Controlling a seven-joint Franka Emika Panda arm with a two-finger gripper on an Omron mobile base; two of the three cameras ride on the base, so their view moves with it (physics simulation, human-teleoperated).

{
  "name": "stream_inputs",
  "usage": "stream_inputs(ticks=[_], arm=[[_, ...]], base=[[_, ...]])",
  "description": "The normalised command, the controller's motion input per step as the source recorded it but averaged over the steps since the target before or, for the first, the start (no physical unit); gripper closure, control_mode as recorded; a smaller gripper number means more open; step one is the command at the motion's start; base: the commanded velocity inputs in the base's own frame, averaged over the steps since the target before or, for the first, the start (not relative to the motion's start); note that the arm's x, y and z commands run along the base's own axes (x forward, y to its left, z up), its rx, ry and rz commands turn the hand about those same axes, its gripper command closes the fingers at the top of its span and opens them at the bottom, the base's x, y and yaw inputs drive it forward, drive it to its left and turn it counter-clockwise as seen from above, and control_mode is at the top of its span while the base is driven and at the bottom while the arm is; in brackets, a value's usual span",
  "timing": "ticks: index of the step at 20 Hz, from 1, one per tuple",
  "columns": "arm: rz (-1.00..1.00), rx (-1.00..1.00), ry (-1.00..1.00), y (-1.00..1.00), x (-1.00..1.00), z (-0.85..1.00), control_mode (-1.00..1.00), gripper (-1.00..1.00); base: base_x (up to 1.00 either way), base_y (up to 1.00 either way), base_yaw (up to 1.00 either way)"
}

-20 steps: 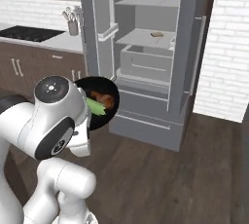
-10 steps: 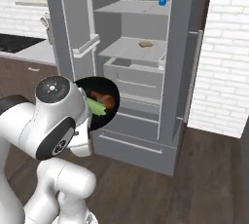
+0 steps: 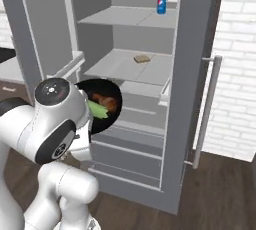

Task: Pick the chicken drumstick and corn from their plates and place them in the bowl. Then put the bowl in the fridge.

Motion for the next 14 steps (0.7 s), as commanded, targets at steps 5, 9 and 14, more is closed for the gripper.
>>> stream_inputs(ticks=[5, 9, 14], arm=[[0.00, 0.00, 0.00, 0.00, 0.00, 0.00, 1.00, 1.00], [0.00, 0.00, 0.00, 0.00, 0.00, 0.00, 1.00, 1.00], [0.00, 0.00, 0.00, 0.00, 0.00, 0.00, 1.00, 1.00]], base=[[0.70, 0.33, -0.26], [0.27, 0.57, -0.14], [0.35, 0.15, -0.13]])
